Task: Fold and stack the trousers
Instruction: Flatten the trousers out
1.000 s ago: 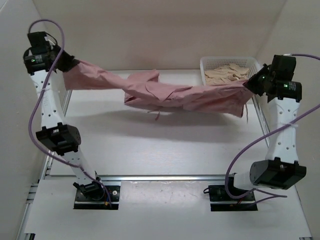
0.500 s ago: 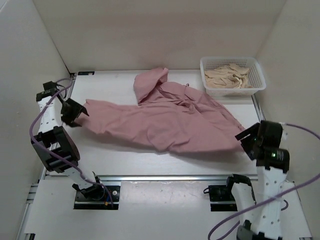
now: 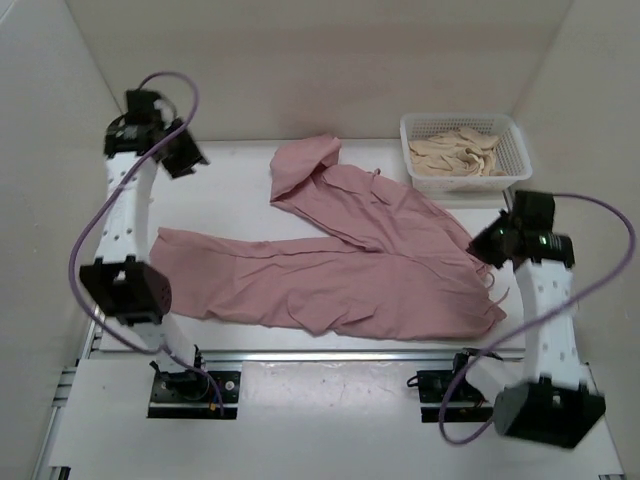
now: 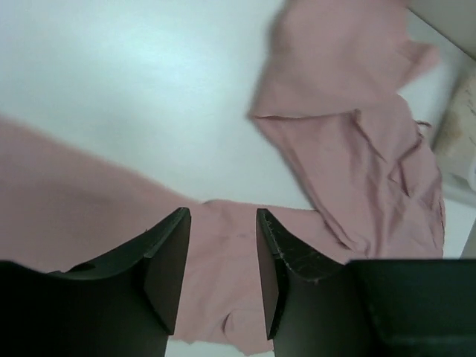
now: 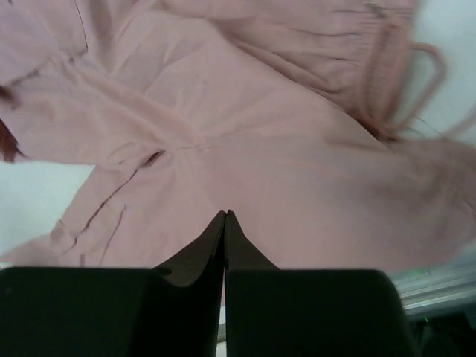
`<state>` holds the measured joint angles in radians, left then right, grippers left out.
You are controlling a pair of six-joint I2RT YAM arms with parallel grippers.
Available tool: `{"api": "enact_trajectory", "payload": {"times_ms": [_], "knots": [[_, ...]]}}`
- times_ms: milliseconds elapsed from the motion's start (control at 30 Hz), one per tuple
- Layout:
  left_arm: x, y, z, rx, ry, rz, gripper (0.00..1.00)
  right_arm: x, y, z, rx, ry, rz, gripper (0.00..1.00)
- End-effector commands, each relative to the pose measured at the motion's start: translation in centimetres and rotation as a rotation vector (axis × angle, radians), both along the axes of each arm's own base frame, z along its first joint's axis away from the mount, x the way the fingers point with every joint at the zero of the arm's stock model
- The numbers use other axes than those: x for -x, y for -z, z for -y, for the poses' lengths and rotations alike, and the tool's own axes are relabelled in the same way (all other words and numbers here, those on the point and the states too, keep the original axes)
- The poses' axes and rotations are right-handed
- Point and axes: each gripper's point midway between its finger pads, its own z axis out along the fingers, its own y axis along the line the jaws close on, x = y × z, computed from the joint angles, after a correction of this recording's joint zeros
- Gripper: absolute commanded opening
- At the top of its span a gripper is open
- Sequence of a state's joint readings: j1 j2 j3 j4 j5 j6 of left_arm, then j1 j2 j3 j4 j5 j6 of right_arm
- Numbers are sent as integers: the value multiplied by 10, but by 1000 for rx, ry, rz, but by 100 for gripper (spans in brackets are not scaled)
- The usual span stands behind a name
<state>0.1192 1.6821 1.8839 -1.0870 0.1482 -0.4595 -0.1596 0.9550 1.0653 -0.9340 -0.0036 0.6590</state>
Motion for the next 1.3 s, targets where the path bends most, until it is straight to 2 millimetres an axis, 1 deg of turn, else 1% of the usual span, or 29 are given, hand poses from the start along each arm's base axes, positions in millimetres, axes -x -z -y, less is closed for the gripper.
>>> {"api": "enact_trajectory", "payload": {"times_ms": [0, 33, 67, 100, 133, 167, 200, 233, 267, 300, 333, 367, 400, 433, 467, 500, 600, 633, 667, 700, 833, 867, 967, 1033, 1067, 1167, 1200, 1233, 1267], "knots": [[-39, 26, 57, -82, 160, -53, 52, -56, 8, -31, -66, -224, 26, 0], [-48, 31, 68, -100, 177, -63, 55, -65, 8, -32, -51, -252, 27, 0], [-57, 18, 89, -124, 209, -24, 58, -72, 12, -35, -47, -269, 20, 0], [-71, 46, 101, -129, 221, -77, 63, -80, 22, -41, -80, -302, -9, 0], [-78, 51, 113, -130, 243, -80, 87, -87, 23, -44, -92, -326, -4, 0], [-88, 41, 132, -129, 263, -36, 98, -98, 27, -53, -93, -379, -22, 2], [-95, 48, 143, -123, 272, -39, 100, -104, 30, -55, -88, -399, -31, 7], [-104, 78, 155, -118, 296, -84, 100, -108, 34, -67, -87, -454, -42, 18], [-108, 87, 164, -114, 301, -93, 100, -116, 49, -72, -98, -469, -89, 23], [-118, 101, 181, -98, 322, -85, 100, -126, 45, -80, -95, -490, -80, 26], [-122, 110, 185, -85, 333, -89, 100, -130, 48, -97, -104, -538, -89, 28], [-126, 117, 188, -70, 330, -90, 100, -138, 66, -108, -106, -570, -136, 30], [-127, 123, 197, -58, 339, -91, 100, -153, 57, -119, -99, -596, -106, 32], [-130, 138, 198, -60, 340, -110, 100, -156, 59, -137, -98, -640, -117, 33], [-133, 143, 199, -60, 340, -110, 100, -166, 78, -146, -96, -653, -159, 37], [-134, 148, 197, -69, 333, -118, 100, -171, 82, -162, -93, -687, -161, 40], [-132, 155, 194, -80, 327, -136, 100, -196, 101, -193, -131, -737, -183, 46], [-129, 151, 191, -89, 319, -132, 100, -197, 122, -209, -148, -757, -227, 49], [-128, 149, 186, -89, 310, -135, 100, -207, 119, -219, -151, -760, -205, 49], [-126, 147, 183, -100, 302, -136, 100, -203, 125, -235, -157, -794, -215, 49], [-111, 131, 167, -129, 294, -140, 100, -180, 171, -267, -137, -838, -325, 49], [-110, 115, 159, -136, 275, -112, 100, -171, 176, -272, -135, -852, -345, 49], [-98, 92, 145, -190, 245, -102, 100, -122, 201, -287, -131, -893, -438, 49], [-97, 77, 137, -223, 231, -73, 100, -99, 201, -289, -129, -909, -454, 49], [-92, 74, 141, -234, 252, -74, 100, -69, 214, -286, -125, -915, -521, 49], [-87, 64, 143, -291, 282, -55, 100, -40, 210, -284, -64, -925, -515, 47], [-87, 61, 147, -297, 284, -44, 100, -33, 210, -275, -19, -915, -516, 46], [-82, 69, 150, -309, 306, -75, 100, -29, 208, -272, 3, -915, -511, 46], [-80, 62, 157, -322, 323, -56, 100, -25, 207, -269, 30, -915, -513, 46]]}}
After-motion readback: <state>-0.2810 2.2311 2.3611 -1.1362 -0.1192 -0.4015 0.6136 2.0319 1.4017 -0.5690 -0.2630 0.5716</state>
